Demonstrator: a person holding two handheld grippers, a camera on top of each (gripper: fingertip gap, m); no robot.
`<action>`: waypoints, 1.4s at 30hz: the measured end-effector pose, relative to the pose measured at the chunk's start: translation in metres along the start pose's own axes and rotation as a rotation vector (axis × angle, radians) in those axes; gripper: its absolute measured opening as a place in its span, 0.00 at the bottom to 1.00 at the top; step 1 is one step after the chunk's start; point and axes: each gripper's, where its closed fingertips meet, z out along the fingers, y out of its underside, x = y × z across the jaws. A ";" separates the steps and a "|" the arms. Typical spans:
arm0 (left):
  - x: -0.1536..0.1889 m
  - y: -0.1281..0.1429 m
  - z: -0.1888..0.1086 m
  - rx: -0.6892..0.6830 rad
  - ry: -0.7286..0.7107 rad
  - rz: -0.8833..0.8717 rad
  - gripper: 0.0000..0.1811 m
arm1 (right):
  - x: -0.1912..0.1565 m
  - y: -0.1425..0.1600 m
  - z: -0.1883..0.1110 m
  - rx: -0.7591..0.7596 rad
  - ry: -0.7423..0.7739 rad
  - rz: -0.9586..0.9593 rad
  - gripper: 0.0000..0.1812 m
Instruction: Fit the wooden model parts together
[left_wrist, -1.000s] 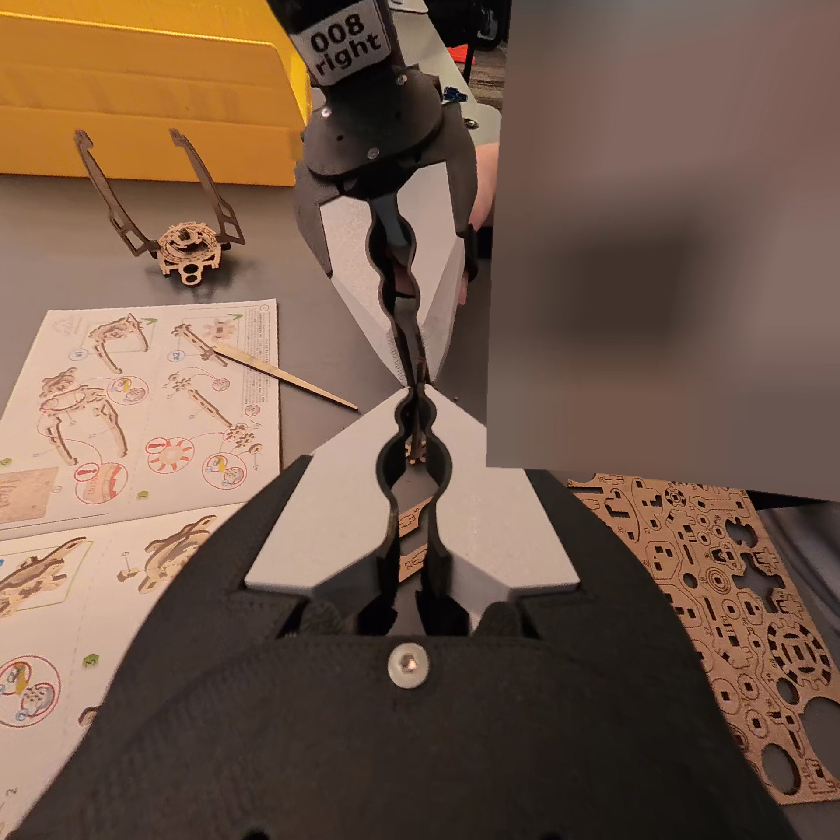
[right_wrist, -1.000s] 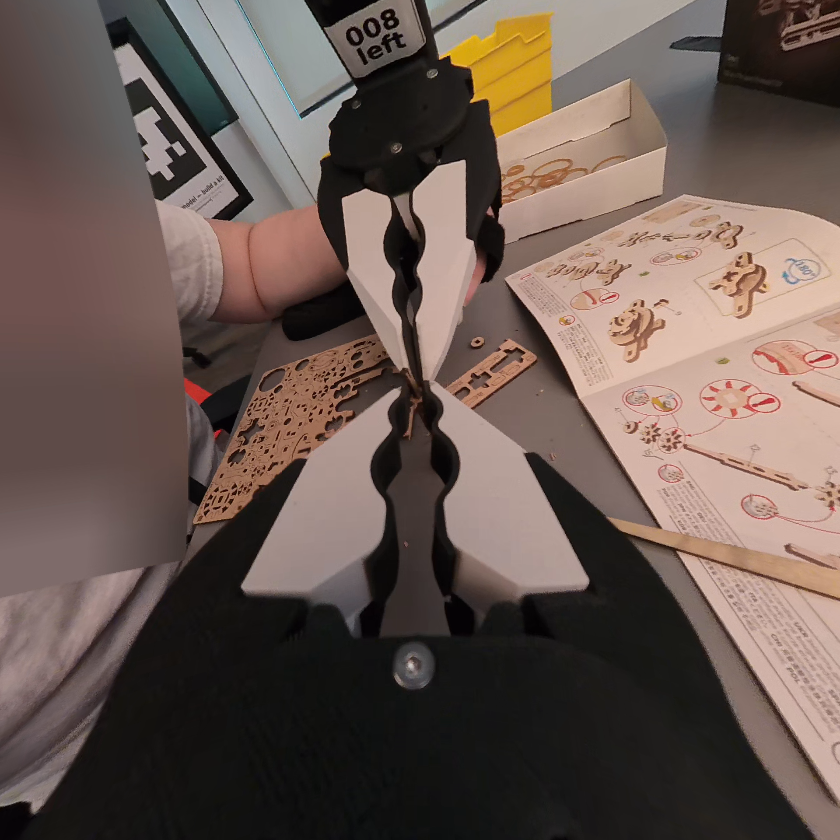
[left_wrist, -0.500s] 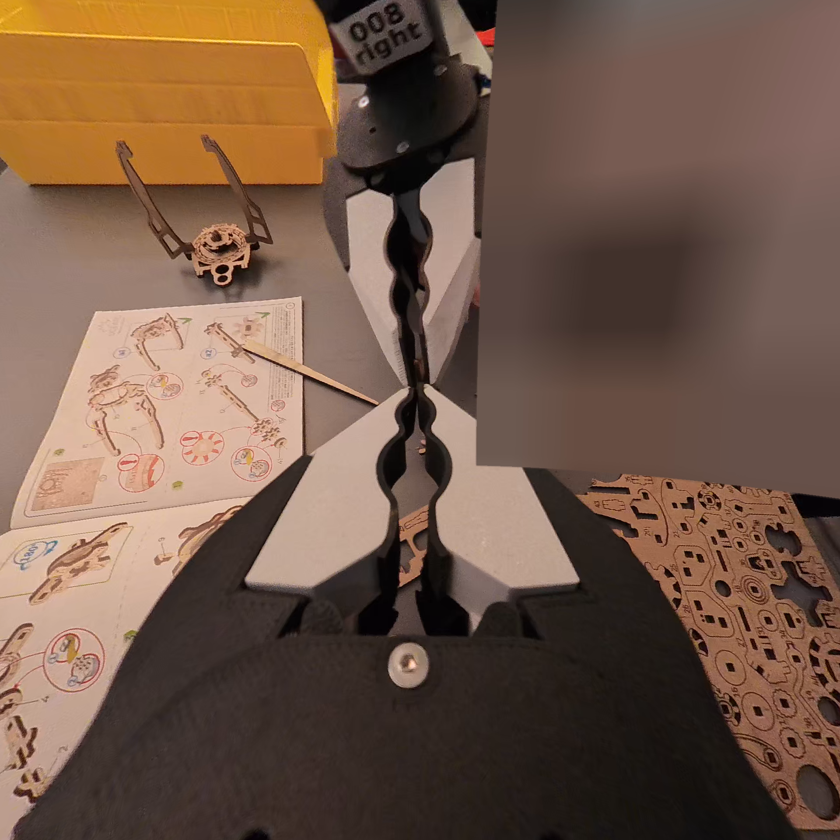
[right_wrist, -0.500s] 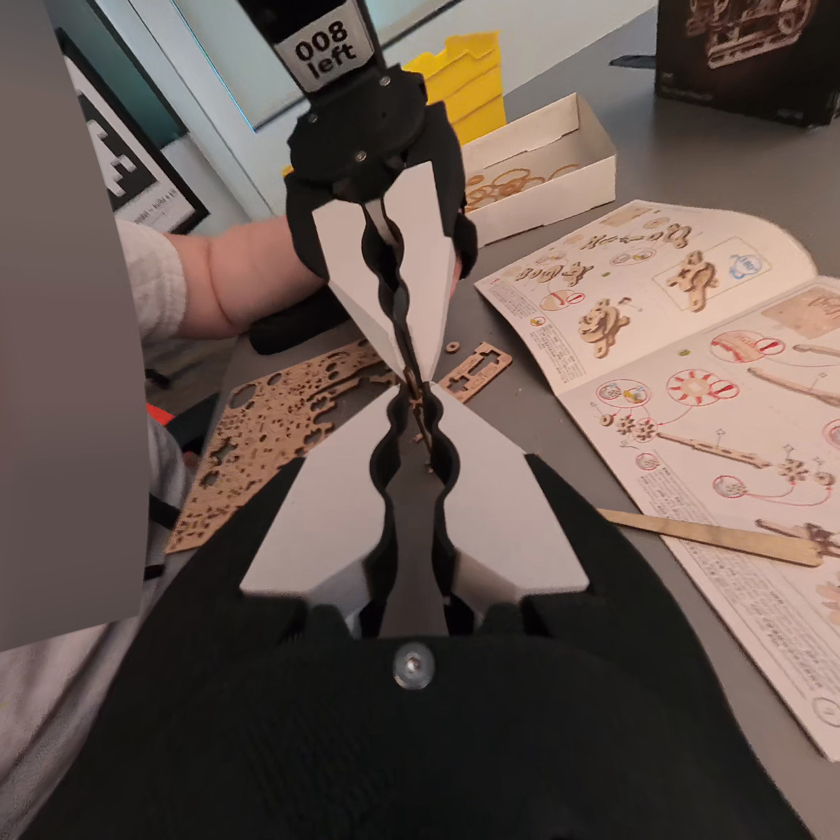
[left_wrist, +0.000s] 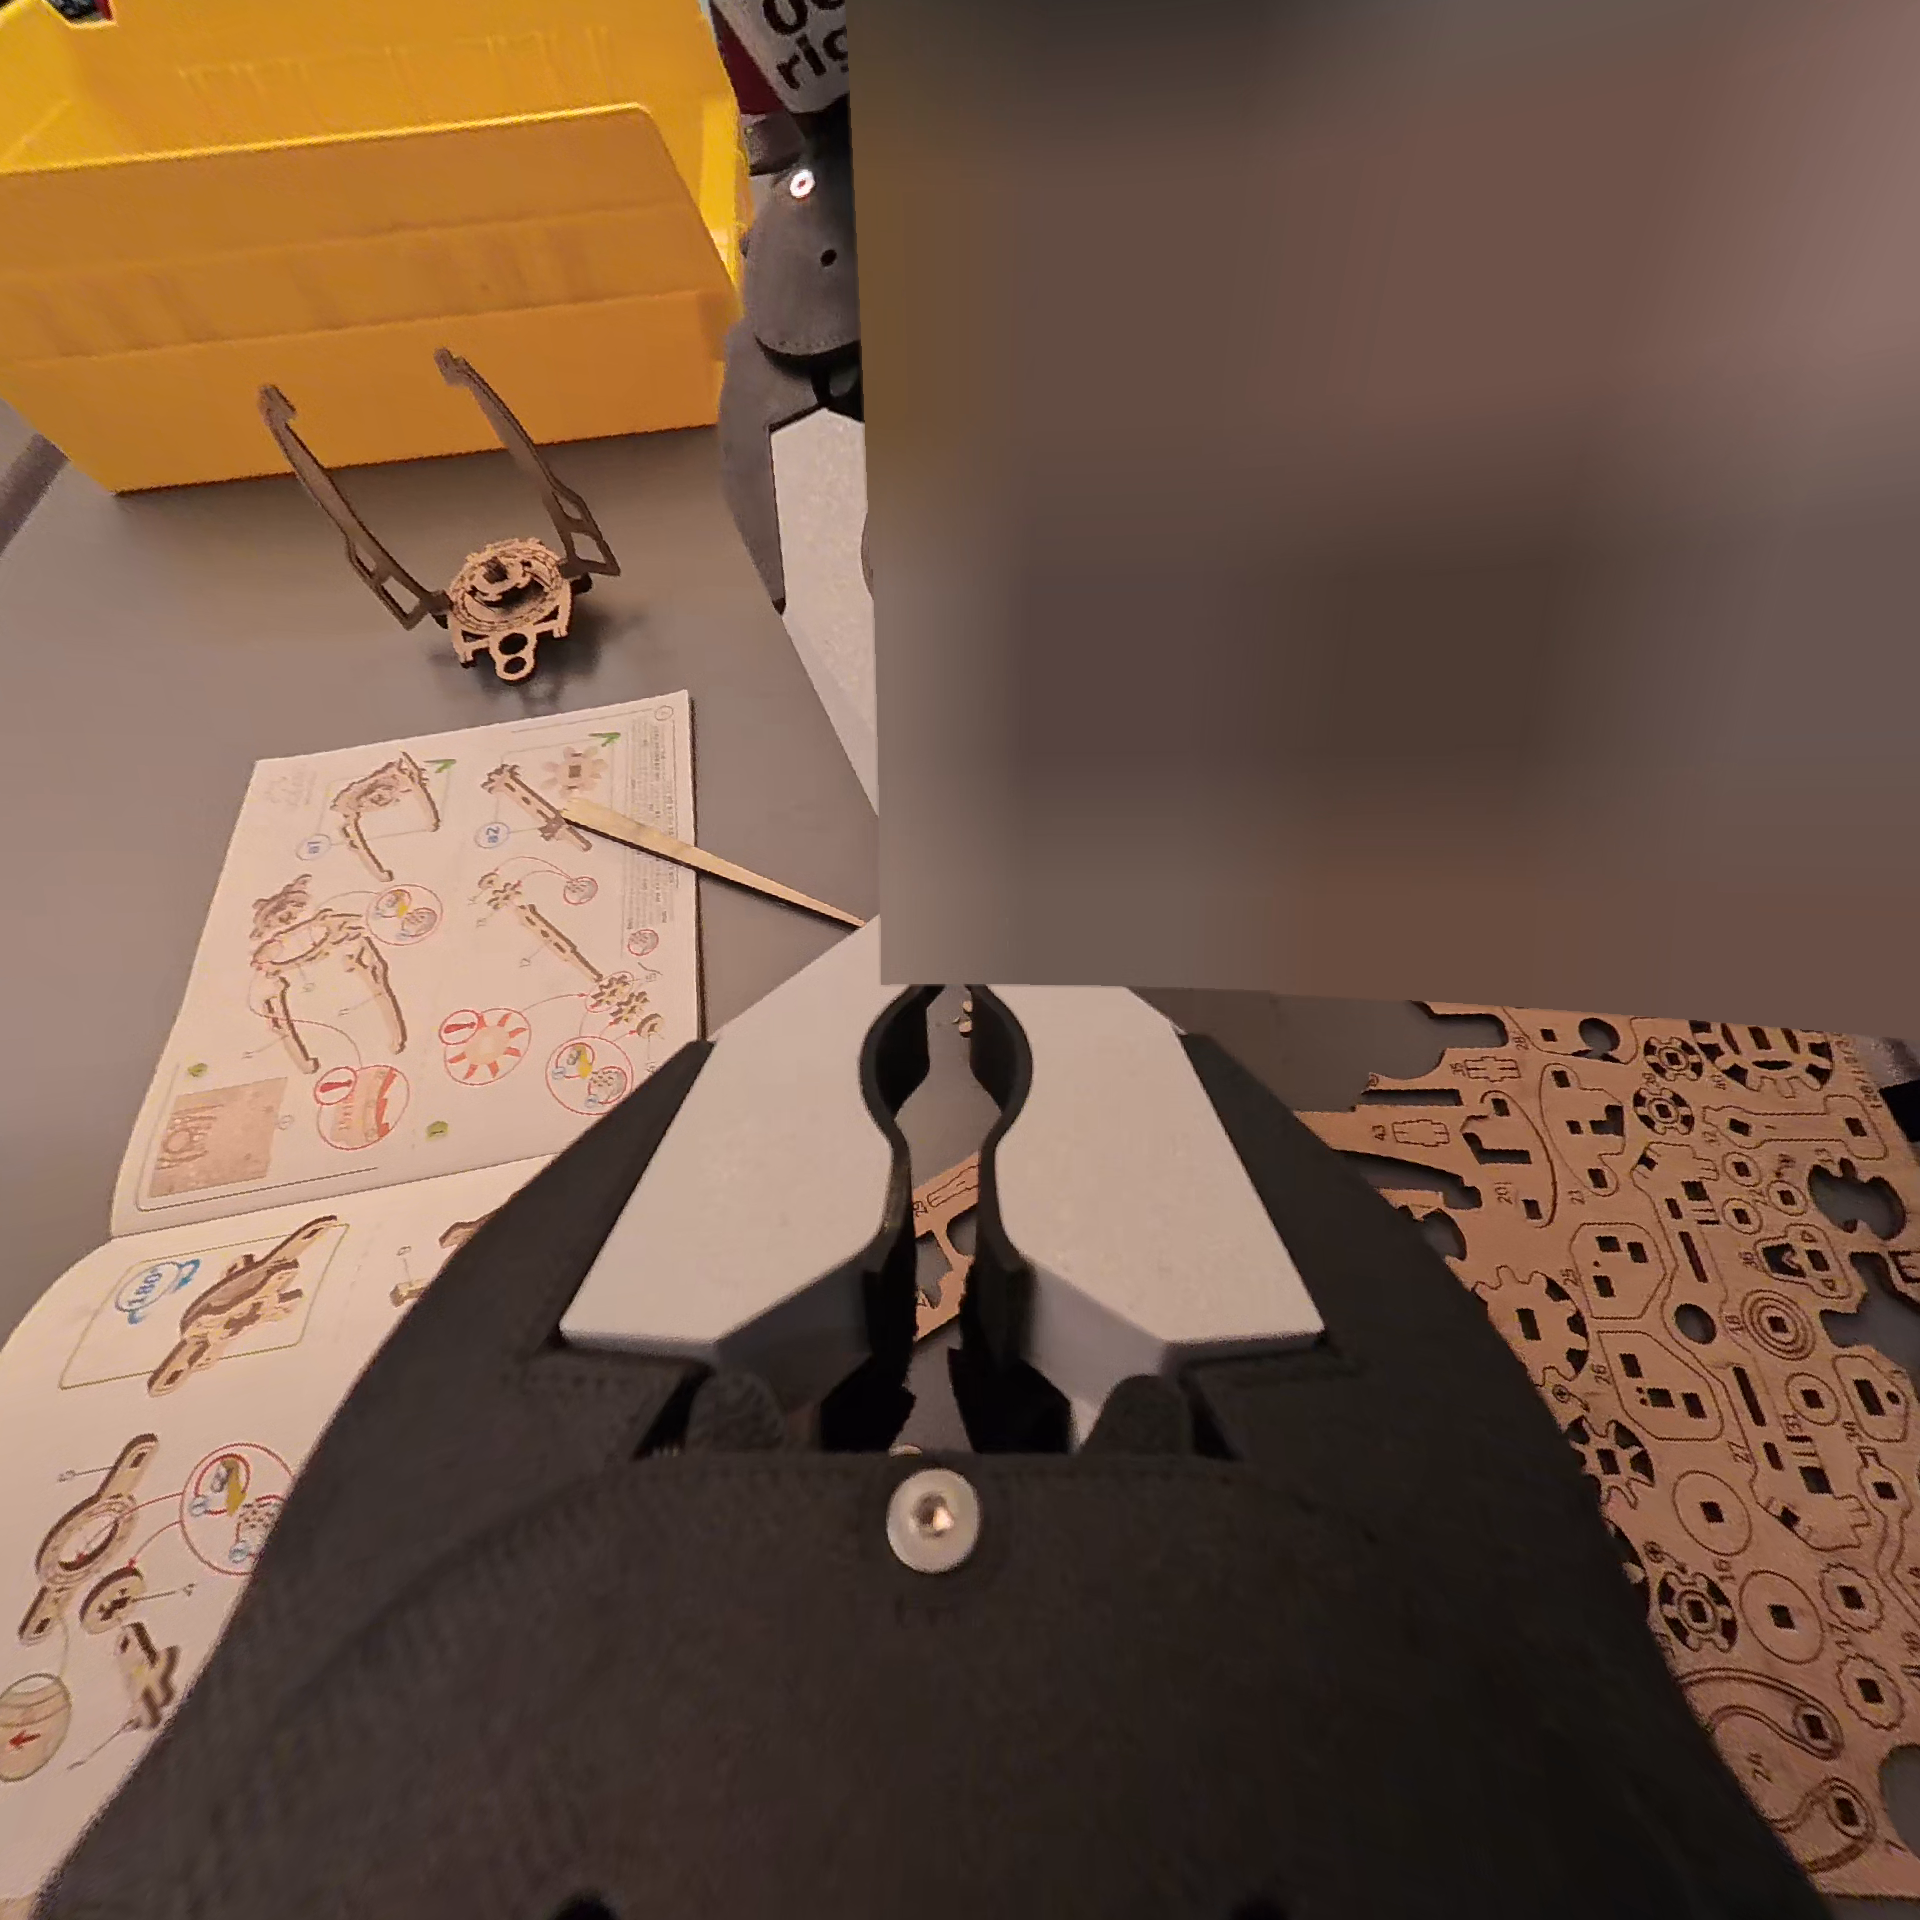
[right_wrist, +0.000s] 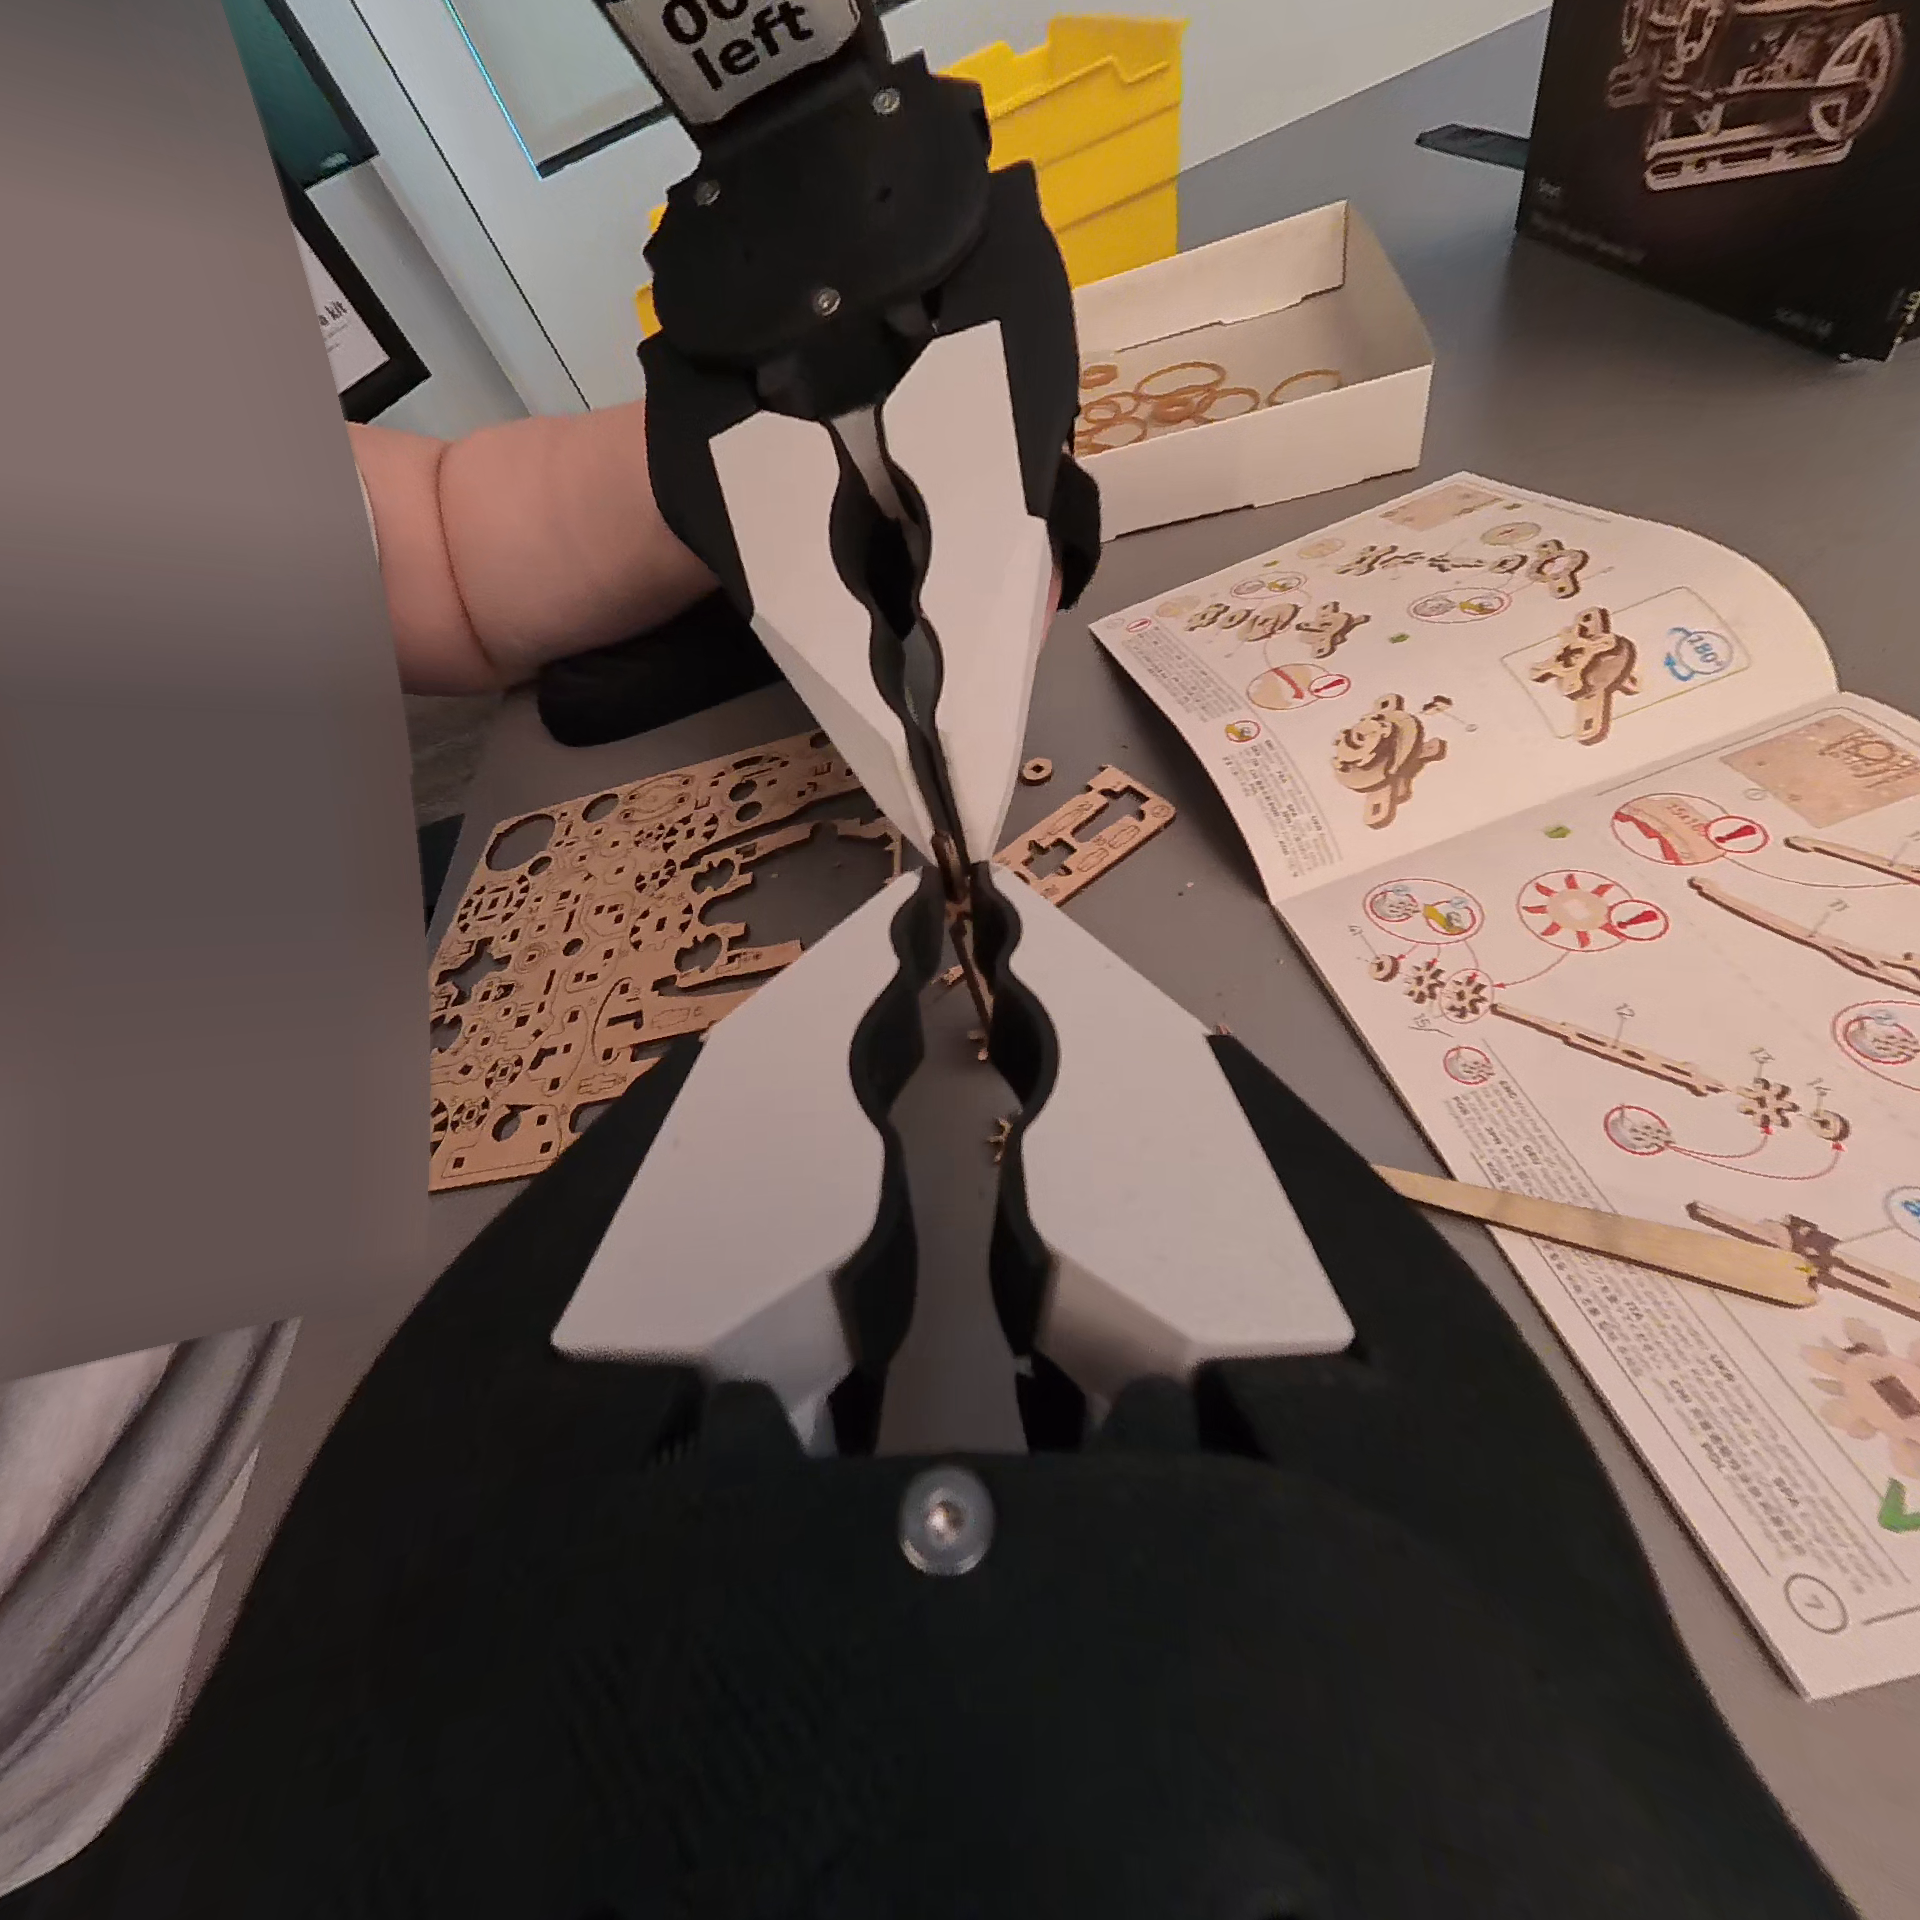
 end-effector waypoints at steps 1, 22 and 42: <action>0.001 0.000 0.000 0.001 0.002 0.001 0.00 | -0.001 0.000 0.000 -0.004 -0.001 -0.006 0.04; 0.005 0.000 0.000 -0.017 0.001 0.043 0.00 | -0.006 0.003 0.000 -0.034 -0.001 -0.055 0.04; -0.015 -0.005 0.002 0.086 -0.016 -0.148 0.01 | 0.015 -0.001 -0.005 0.039 -0.048 0.133 0.02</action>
